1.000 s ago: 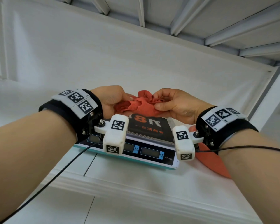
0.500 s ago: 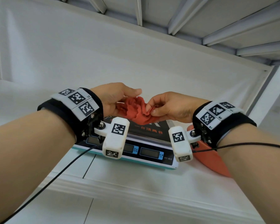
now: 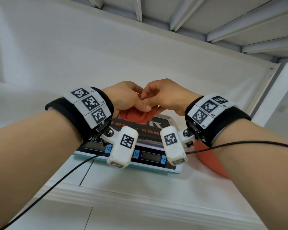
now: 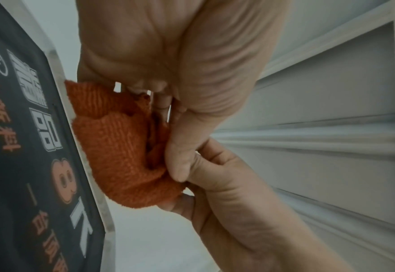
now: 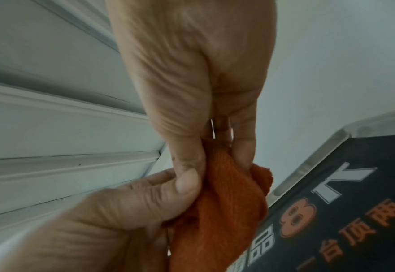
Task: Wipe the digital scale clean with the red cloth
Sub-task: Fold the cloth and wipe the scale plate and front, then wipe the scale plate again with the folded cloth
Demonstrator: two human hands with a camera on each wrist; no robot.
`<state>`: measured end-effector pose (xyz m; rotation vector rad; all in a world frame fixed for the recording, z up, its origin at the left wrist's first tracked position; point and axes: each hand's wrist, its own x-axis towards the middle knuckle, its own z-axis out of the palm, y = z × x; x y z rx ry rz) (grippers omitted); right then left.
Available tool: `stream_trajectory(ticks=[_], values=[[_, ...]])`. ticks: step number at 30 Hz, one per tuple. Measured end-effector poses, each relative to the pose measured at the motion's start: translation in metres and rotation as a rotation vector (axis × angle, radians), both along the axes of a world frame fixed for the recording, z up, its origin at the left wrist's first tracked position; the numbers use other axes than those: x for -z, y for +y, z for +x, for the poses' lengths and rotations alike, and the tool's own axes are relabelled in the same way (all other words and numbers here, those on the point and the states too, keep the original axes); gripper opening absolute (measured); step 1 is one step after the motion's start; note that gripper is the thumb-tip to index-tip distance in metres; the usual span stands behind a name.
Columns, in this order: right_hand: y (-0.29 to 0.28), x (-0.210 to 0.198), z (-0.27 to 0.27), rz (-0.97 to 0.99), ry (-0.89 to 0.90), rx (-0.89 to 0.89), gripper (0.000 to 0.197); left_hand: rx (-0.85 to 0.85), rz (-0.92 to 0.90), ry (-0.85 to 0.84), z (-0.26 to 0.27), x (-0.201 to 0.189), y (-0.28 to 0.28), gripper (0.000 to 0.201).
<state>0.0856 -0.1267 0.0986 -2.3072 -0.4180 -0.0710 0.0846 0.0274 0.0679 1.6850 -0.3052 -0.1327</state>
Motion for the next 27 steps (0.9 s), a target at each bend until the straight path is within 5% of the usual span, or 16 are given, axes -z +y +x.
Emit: stream_trajectory(ticks=[8,12,17,20,23,27], values=[[-0.002,0.005,0.012,0.193,0.057,0.045,0.025,-0.1,-0.06,0.012,0.022,0.001,0.006,0.046],[0.0,0.003,0.018,-0.031,-0.095,0.16,0.038,-0.064,-0.096,0.003,0.024,0.003,0.006,0.057],[0.003,0.004,0.019,-0.139,-0.024,-0.017,0.071,-0.029,-0.039,-0.106,0.028,0.002,0.012,0.082],[0.008,0.003,0.018,-0.136,0.08,-0.08,0.059,-0.019,-0.055,-0.136,0.03,-0.001,0.013,0.094],[0.006,0.0,0.022,-0.247,0.142,0.042,0.034,-0.064,-0.124,-0.095,0.035,-0.002,0.02,0.081],[-0.018,-0.007,0.04,-0.175,0.087,0.403,0.024,-0.185,-0.008,-0.007,0.05,-0.002,0.046,0.034]])
